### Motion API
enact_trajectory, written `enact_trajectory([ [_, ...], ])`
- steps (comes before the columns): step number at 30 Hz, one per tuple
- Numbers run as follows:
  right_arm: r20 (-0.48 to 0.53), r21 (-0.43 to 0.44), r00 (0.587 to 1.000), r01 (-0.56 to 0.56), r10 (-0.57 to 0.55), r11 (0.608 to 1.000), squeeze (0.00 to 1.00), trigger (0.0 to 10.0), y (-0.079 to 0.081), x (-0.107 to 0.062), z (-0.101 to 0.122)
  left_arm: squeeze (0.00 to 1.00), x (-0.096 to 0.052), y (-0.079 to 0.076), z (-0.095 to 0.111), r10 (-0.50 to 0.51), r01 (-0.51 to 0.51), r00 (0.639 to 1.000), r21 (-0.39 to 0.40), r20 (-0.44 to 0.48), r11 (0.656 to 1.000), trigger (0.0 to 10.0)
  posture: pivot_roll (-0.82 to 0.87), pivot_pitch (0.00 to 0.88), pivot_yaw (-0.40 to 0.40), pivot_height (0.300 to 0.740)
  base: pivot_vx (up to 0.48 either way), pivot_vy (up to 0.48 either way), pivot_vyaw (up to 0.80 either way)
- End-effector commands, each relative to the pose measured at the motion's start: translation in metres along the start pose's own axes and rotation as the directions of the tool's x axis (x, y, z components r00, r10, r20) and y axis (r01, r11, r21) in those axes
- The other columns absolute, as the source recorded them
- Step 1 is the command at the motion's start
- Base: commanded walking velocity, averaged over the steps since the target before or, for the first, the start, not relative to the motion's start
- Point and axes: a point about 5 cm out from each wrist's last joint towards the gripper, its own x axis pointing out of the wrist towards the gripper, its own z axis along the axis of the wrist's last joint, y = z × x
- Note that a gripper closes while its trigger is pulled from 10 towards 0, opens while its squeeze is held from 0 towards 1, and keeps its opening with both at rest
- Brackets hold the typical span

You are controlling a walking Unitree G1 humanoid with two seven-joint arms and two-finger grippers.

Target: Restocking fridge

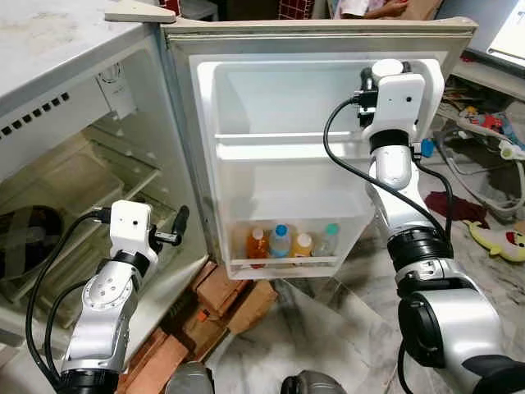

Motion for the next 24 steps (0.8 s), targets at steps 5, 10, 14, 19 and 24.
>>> enact_trajectory([
  [5, -0.076, 0.016, 0.995, 0.062, -0.061, 0.998, 1.0, 10.0, -0.013, -0.001, -0.016, 0.0, 0.003, -0.001, 0.004, -0.01, 0.009, 1.0, 0.012, 0.01, 1.0, 10.0, 0.09, 0.088, -0.029, 0.74, 0.0, 0.0, 0.0],
  [10, -0.054, 0.048, 0.996, 0.069, -0.066, 0.996, 1.0, 10.0, -0.016, 0.003, -0.01, 0.0, 0.004, -0.001, 0.004, -0.009, 0.009, 1.0, 0.012, 0.006, 1.0, 10.0, 0.09, 0.085, -0.031, 0.74, 0.0, 0.0, 0.0],
  [14, -0.005, 0.08, 0.998, 0.055, -0.055, 0.995, 1.0, 10.0, -0.02, 0.009, 0.003, 0.0, 0.003, -0.001, 0.003, -0.004, 0.004, 1.0, 0.008, -0.001, 1.0, 10.0, 0.09, 0.081, -0.035, 0.74, 0.0, 0.0, 0.0],
  [19, 0.077, 0.103, 0.996, 0.036, -0.044, 0.994, 1.0, 10.0, -0.025, 0.014, 0.02, 0.0, 0.003, -0.001, 0.002, -0.002, 0.002, 1.0, 0.005, -0.007, 1.0, 10.0, 0.09, 0.075, -0.034, 0.74, 0.0, 0.0, 0.0],
  [24, 0.178, 0.112, 0.983, 0.023, -0.043, 0.993, 1.0, 10.0, -0.029, 0.018, 0.043, 0.0, 0.005, -0.002, 0.0, -0.006, 0.006, 1.0, 0.004, -0.013, 1.0, 10.0, 0.08, 0.068, -0.031, 0.74, 0.0, 0.0, 0.0],
])
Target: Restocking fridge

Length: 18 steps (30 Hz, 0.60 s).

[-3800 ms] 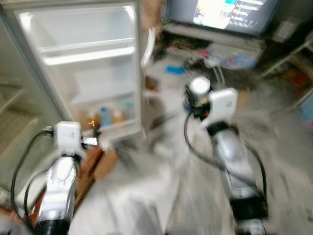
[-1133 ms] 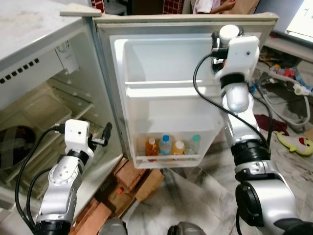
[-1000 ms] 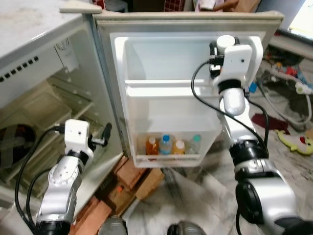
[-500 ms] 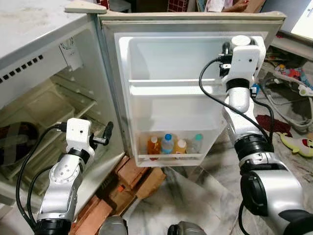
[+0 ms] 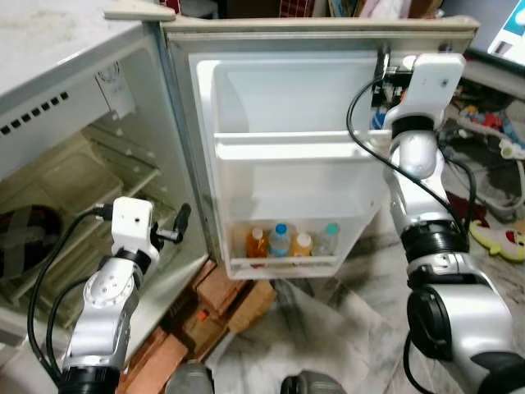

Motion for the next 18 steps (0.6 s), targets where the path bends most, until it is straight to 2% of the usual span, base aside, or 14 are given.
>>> enact_trajectory([
  [1, 0.083, 0.003, 0.997, -0.004, 0.004, 1.0, 1.0, 10.0, -0.003, 0.006, 0.019, 0.0, 0.003, -0.002, -0.002, -0.002, 0.002, 1.0, 0.002, -0.018, 1.0, 10.0, 0.08, 0.068, -0.031, 0.74, 0.0, 0.0, 0.0],
  [4, 0.128, 0.011, 0.991, -0.037, 0.035, 0.999, 1.0, 10.0, -0.001, 0.005, 0.028, 0.0, 0.004, -0.004, -0.003, -0.003, 0.004, 1.0, 0.01, -0.026, 1.0, 10.0, 0.08, 0.062, -0.032, 0.74, 0.0, 0.0, 0.0],
  [8, 0.118, -0.01, 0.991, -0.069, 0.07, 0.998, 1.0, 10.0, -0.005, -0.016, 0.026, 0.0, 0.005, -0.002, -0.003, 0.01, -0.009, 1.0, 0.022, -0.029, 1.0, 10.0, 0.08, 0.048, -0.044, 0.74, 0.0, 0.0, 0.0],
  [10, 0.073, -0.018, 0.995, -0.072, 0.074, 0.997, 1.0, 10.0, -0.006, -0.03, 0.016, 0.0, 0.007, -0.001, -0.003, 0.018, -0.018, 1.0, 0.021, -0.024, 1.0, 10.0, 0.07, 0.038, -0.053, 0.74, 0.0, 0.0, 0.0],
  [11, 0.017, -0.026, 0.997, -0.074, 0.075, 0.997, 1.0, 10.0, -0.008, -0.049, 0.005, 0.0, 0.009, -0.001, -0.002, 0.023, -0.023, 1.0, 0.019, -0.018, 1.0, 10.0, 0.06, 0.034, -0.055, 0.74, 0.0, 0.0, 0.0],
  [12, 0.017, -0.026, 0.997, -0.074, 0.075, 0.997, 1.0, 10.0, -0.008, -0.049, 0.005, 0.0, 0.009, -0.001, -0.002, 0.023, -0.023, 1.0, 0.019, -0.018, 1.0, 10.0, 0.06, 0.034, -0.055, 0.74, 0.0, 0.0, 0.0],
  [13, -0.042, -0.055, 0.997, -0.072, 0.07, 0.996, 1.0, 10.0, -0.008, -0.072, -0.007, 0.0, 0.011, -0.002, 0.0, 0.024, -0.024, 1.0, 0.016, -0.012, 1.0, 10.0, 0.06, 0.031, -0.055, 0.74, 0.0, 0.0, 0.0],
  [14, -0.063, -0.073, 0.996, -0.072, 0.067, 0.995, 1.0, 10.0, -0.008, -0.083, -0.011, 0.0, 0.012, -0.003, 0.0, 0.024, -0.024, 1.0, 0.015, -0.01, 1.0, 10.0, 0.06, 0.031, -0.055, 0.74, 0.0, 0.0, 0.0],
  [18, -0.153, -0.07, 0.987, -0.057, 0.046, 0.996, 1.0, 10.0, 0.001, -0.115, -0.024, 0.0, 0.014, -0.006, 0.0, 0.013, -0.012, 1.0, 0.014, -0.007, 1.0, 10.0, 0.05, 0.026, -0.041, 0.74, -0.183, 0.0, 0.0],
])
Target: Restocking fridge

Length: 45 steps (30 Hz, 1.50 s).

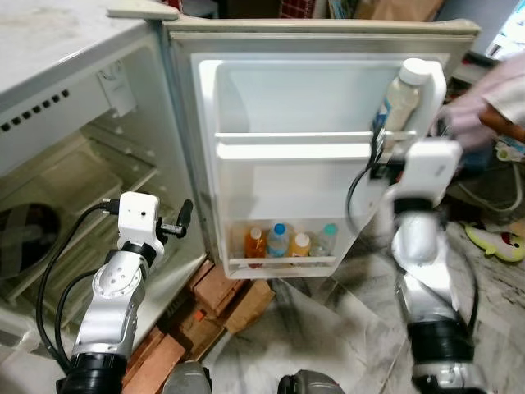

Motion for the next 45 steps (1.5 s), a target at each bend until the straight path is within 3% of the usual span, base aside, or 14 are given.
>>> enact_trajectory([
  [1, 0.047, -0.004, 0.999, -0.006, 0.006, 1.0, 1.0, 10.0, 0.007, -0.002, 0.012, 0.0, 0.0, -0.001, -0.003, -0.003, 0.003, 1.0, 0.016, -0.01, 1.0, 10.0, 0.05, 0.026, -0.04, 0.74, -0.251, 0.0, 0.0],
  [3, 0.026, 0.004, 0.999, -0.021, 0.021, 1.0, 1.0, 10.0, 0.014, -0.008, 0.007, 0.0, 0.001, -0.001, -0.003, -0.01, 0.01, 1.0, 0.021, -0.012, 1.0, 10.0, 0.05, 0.024, -0.034, 0.74, 0.0, 0.0, 0.0],
  [4, 0.004, 0.015, 1.0, -0.03, 0.03, 0.999, 0.92, 10.0, 0.018, -0.011, 0.004, 0.0, 0.001, -0.001, -0.003, -0.015, 0.015, 1.0, 0.027, -0.013, 1.0, 10.0, 0.05, 0.023, -0.032, 0.74, 0.0, 0.0, 0.0],
  [6, -0.022, 0.03, 0.999, -0.043, 0.044, 0.999, 0.6, 10.0, 0.022, -0.015, 0.002, 0.0, 0.002, -0.001, -0.002, -0.02, 0.021, 1.0, 0.032, -0.011, 0.999, 10.0, 0.05, 0.023, -0.029, 0.74, 0.0, -0.264, 0.0],
  [7, -0.049, 0.046, 0.998, -0.048, 0.051, 0.998, 0.31, 10.0, 0.024, -0.017, -0.003, 0.0, 0.003, -0.001, -0.001, -0.023, 0.024, 1.0, 0.037, -0.008, 0.999, 10.0, 0.05, 0.022, -0.028, 0.74, 0.0, -0.315, 0.0],
  [8, -0.063, 0.051, 0.997, -0.047, 0.05, 0.998, 0.31, 10.0, 0.024, -0.018, -0.004, 0.0, 0.003, -0.001, -0.001, -0.024, 0.025, 1.0, 0.04, -0.007, 0.999, 10.0, 0.05, 0.022, -0.028, 0.74, 0.0, -0.315, 0.0],
  [9, -0.093, 0.059, 0.994, -0.043, 0.049, 0.997, 0.0, 10.0, 0.024, -0.02, -0.008, 0.0, 0.004, -0.001, -0.001, -0.025, 0.025, 1.0, 0.042, -0.004, 0.999, 10.0, 0.05, 0.022, -0.029, 0.74, 0.0, -0.382, 0.0],
  [14, -0.081, -0.022, 0.99, -0.114, 0.112, 0.993, 0.0, 10.0, 0.029, -0.02, -0.01, 0.0, 0.005, -0.002, 0.0, -0.026, 0.026, 1.0, 0.04, -0.001, 0.999, 10.0, 0.05, 0.028, -0.031, 0.74, 0.0, -0.381, 0.0],
  [25, -0.082, 0.02, 0.979, -0.188, 0.189, 0.982, 0.0, 10.0, 0.045, -0.022, -0.007, 0.0, 0.004, -0.004, -0.002, -0.029, 0.029, 1.0, 0.052, -0.001, 0.998, 10.0, 0.05, 0.036, -0.036, 0.74, 0.0, -0.437, 0.0],
  [33, -0.066, 0.031, 0.972, -0.224, 0.225, 0.974, 0.0, 10.0, 0.047, -0.021, -0.005, 0.0, 0.005, -0.006, -0.002, -0.032, 0.032, 1.0, 0.05, 0.0, 0.998, 10.0, 0.04, 0.036, -0.04, 0.74, 0.0, -0.476, 0.0],
  [45, -0.041, 0.08, 0.963, -0.263, 0.266, 0.962, 0.0, 10.0, 0.052, -0.02, -0.001, 0.0, 0.005, -0.005, -0.003, -0.013, 0.013, 1.0, 0.042, -0.002, 0.999, 10.0, 0.04, 0.037, -0.047, 0.74, 0.0, -0.48, 0.78],
])
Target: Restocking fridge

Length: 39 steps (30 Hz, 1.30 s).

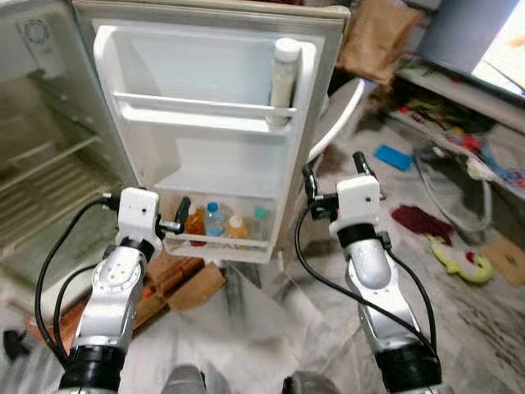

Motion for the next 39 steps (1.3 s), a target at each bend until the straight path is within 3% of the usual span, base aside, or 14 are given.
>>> enact_trajectory([
  [1, 0.023, 0.007, 1.0, -0.002, 0.002, 1.0, 0.0, 10.0, -0.005, 0.003, 0.005, 0.0, 0.001, -0.004, 0.001, -0.015, 0.015, 1.0, 0.004, 0.003, 1.0, 10.0, 0.04, 0.038, -0.048, 0.74, 0.0, -0.48, 0.8],
  [25, 0.051, 0.004, 0.998, -0.045, 0.045, 0.999, 0.0, 10.0, -0.006, 0.006, 0.008, 0.0, 0.002, 0.001, -0.001, 0.028, -0.028, 1.0, 0.016, -0.005, 0.999, 10.0, 0.04, 0.044, -0.049, 0.74, 0.0, -0.422, 0.8],
  [31, 0.051, -0.005, 0.998, -0.036, 0.036, 0.999, 0.0, 10.0, -0.011, 0.008, 0.007, 0.0, 0.002, 0.003, -0.001, 0.046, -0.046, 0.999, 0.012, -0.006, 0.999, 10.0, 0.04, 0.041, -0.046, 0.74, 0.0, -0.04, 0.8],
  [39, 0.059, 0.003, 0.997, -0.049, 0.049, 0.999, 0.0, 10.0, -0.006, 0.009, 0.008, 0.0, 0.0, 0.012, 0.001, 0.073, -0.073, 0.997, 0.013, 0.016, 0.997, 10.0, 0.04, 0.037, -0.043, 0.74, 0.032, 0.0, 0.8],
])
